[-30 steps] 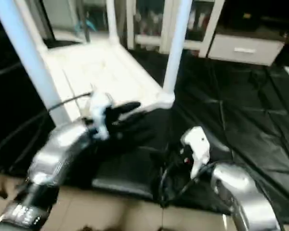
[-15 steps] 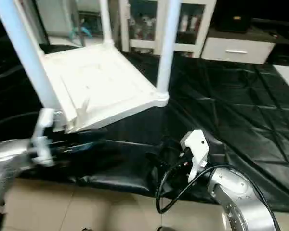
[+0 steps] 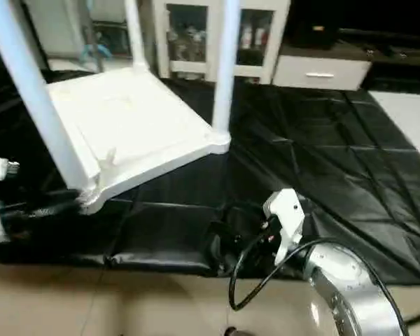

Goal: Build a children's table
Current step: Rotate table base

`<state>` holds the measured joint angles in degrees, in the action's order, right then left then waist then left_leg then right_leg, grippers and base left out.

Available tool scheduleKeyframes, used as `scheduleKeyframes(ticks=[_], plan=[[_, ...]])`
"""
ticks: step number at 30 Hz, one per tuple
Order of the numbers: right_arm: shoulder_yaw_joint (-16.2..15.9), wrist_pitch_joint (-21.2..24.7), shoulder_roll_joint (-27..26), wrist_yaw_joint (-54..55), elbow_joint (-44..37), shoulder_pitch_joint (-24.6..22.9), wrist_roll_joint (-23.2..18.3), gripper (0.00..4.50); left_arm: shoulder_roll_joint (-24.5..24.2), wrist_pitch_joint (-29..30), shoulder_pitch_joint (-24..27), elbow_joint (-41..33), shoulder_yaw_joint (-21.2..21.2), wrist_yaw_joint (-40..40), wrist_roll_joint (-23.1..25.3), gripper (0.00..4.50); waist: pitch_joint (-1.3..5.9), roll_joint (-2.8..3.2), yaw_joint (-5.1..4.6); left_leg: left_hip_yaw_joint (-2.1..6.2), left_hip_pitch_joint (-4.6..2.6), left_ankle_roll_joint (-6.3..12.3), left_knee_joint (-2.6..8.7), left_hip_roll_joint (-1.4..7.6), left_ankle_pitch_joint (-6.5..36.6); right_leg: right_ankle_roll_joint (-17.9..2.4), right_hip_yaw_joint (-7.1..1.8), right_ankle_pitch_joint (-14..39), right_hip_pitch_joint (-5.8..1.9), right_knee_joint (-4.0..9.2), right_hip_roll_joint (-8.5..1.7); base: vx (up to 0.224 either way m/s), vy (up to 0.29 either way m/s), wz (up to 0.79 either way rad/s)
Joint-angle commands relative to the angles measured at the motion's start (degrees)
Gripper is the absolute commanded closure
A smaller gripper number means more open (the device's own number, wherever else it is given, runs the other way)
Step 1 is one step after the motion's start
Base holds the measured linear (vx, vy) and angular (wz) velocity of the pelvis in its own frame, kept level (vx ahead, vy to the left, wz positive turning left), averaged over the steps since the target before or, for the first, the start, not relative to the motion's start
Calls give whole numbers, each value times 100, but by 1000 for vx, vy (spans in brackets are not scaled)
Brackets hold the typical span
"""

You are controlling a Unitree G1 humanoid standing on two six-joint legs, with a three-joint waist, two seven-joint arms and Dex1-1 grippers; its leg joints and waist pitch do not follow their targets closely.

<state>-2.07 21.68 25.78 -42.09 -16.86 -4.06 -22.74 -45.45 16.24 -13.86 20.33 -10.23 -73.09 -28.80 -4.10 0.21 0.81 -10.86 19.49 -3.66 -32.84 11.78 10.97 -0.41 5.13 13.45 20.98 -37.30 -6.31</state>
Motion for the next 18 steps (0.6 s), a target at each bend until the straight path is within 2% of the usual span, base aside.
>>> scheduleKeyframes(ticks=[1, 2, 3, 4, 5, 6, 7, 8, 9, 11, 15, 17, 18], plan=[[78, -95, 51, -32, 52, 123, 15, 82, -174, -289, -97, 425, -217, 34, 207, 267, 192, -85, 214, 132, -402, -361, 56, -107, 3025, 151, -381, 4730, 435, 1146, -432, 55, -101, -2], [78, -95, 51, -32, 52, 123, 15, 82, -174, -289, -97, 425, -217, 34, 207, 267, 241, -122, 221, 170, -323, -163, -295, -150, 2012, 216, -507, 5478, 421, 1265, -687, 55, -101, -2], [74, -107, 48, -29, 63, 119, 23, 82, -184, -408, -156, 522, -239, 92, 257, 267, 303, -71, 363, 337, 111, -37, 33, 6, 913, 116, -630, 5057, -21, 1029, -695, 92, -54, -20], [68, -117, 48, -20, 73, 110, 30, 82, -143, -531, -281, 664, -303, 216, 276, 267, 352, 47, 442, 287, 62, -154, 316, 77, 1063, -84, -458, 3786, 55, 866, -338, 69, -23, -12], [60, -128, 48, -16, 74, 102, 38, 82, -98, -588, -343, 694, -330, 272, 268, 267, 397, 134, 461, 257, -24, -255, 372, 143, 1233, -490, -432, 2206, 99, 688, -172, 69, -23, -12], [53, -138, 48, -14, 75, 95, 45, 82, -60, -650, -405, 739, -346, 305, 257, 267, 386, 148, 460, 238, -41, -280, 392, 142, 1443, -676, -428, 1733, 104, 650, -107, 0, 0, 0], [52, -142, 44, -11, 80, 93, 46, 82, -14, -669, -449, 736, -348, 326, 230, 267, 366, 154, 472, 200, -58, -325, 410, 133, 1946, -919, -439, 1458, 107, 630, -85, 0, 0, 0], [52, -144, 42, -9, 81, 91, 48, 82, 4, -681, -475, 753, -342, 311, 216, 267, 343, 138, 458, 192, -47, -376, 419, 121, 2324, -992, -442, 1623, 82, 641, -99, 0, 0, 0], [51, -150, 37, -4, 80, 85, 52, 82, 63, -723, -525, 766, -327, 293, 189, 267, 353, 123, 457, 194, -47, -380, 421, 118, 2383, -984, -447, 1686, 65, 642, -110, 0, 0, 0], [55, -153, 33, 1, 82, 85, 50, 82, 159, -757, -580, 772, -312, 277, 168, 267, 395, 94, 452, 206, 37, -341, 439, 119, 2055, -951, -458, 1328, -30, 596, -127, 0, 0, 0], [19, -189, -4, 14, 144, 129, 83, 82, 580, -1290, -899, 1107, -249, 603, 375, 267, 439, 28, 436, 165, 62, -216, 394, 98, 1498, -994, -467, 618, -77, 559, -125, 0, 0, 0], [8, -198, -6, 8, 163, 147, 93, 82, 650, -1377, -969, 1162, -245, 687, 406, 267, 468, 27, 406, 162, 78, -152, 363, 91, 1197, -1039, -457, 114, -110, 504, -115, 0, 0, 0], [5, -200, -6, 7, 167, 150, 95, 82, 662, -1397, -982, 1173, -244, 704, 415, 267, 467, 16, 387, 163, 91, -135, 364, 90, 1142, -1042, -456, 34, -125, 501, -112, 0, 0, 0]])
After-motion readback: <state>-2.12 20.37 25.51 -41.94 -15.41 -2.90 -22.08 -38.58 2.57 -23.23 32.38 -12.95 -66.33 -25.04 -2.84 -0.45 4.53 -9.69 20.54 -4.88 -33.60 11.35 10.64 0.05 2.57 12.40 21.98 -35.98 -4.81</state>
